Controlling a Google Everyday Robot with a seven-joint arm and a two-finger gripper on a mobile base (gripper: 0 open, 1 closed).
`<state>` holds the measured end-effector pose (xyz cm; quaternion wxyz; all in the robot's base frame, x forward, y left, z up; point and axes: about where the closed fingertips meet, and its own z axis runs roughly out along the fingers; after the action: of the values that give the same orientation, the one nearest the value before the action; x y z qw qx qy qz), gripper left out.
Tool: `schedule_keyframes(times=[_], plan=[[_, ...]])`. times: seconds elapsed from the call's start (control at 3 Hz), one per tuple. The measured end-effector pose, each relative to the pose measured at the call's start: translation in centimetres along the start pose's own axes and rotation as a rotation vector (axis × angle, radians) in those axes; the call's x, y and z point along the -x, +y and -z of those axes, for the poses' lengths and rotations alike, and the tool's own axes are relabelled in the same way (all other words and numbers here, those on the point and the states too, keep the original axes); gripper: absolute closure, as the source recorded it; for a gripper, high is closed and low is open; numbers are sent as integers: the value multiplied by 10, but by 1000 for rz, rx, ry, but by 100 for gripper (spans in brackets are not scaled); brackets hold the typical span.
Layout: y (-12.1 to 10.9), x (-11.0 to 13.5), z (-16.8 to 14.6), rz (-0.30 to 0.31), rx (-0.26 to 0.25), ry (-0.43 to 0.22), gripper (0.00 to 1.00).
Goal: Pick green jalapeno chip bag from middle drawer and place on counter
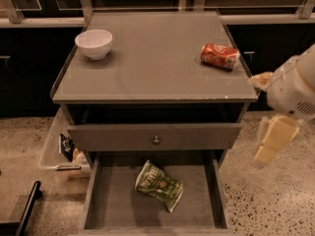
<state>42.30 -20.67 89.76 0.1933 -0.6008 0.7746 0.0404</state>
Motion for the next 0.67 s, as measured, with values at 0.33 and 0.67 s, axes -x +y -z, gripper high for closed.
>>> schedule_keyframes(times=[0.33, 0.67], plan=[[18, -8, -62, 28, 33, -60, 0], [27, -23, -116, 51, 45, -84, 0]])
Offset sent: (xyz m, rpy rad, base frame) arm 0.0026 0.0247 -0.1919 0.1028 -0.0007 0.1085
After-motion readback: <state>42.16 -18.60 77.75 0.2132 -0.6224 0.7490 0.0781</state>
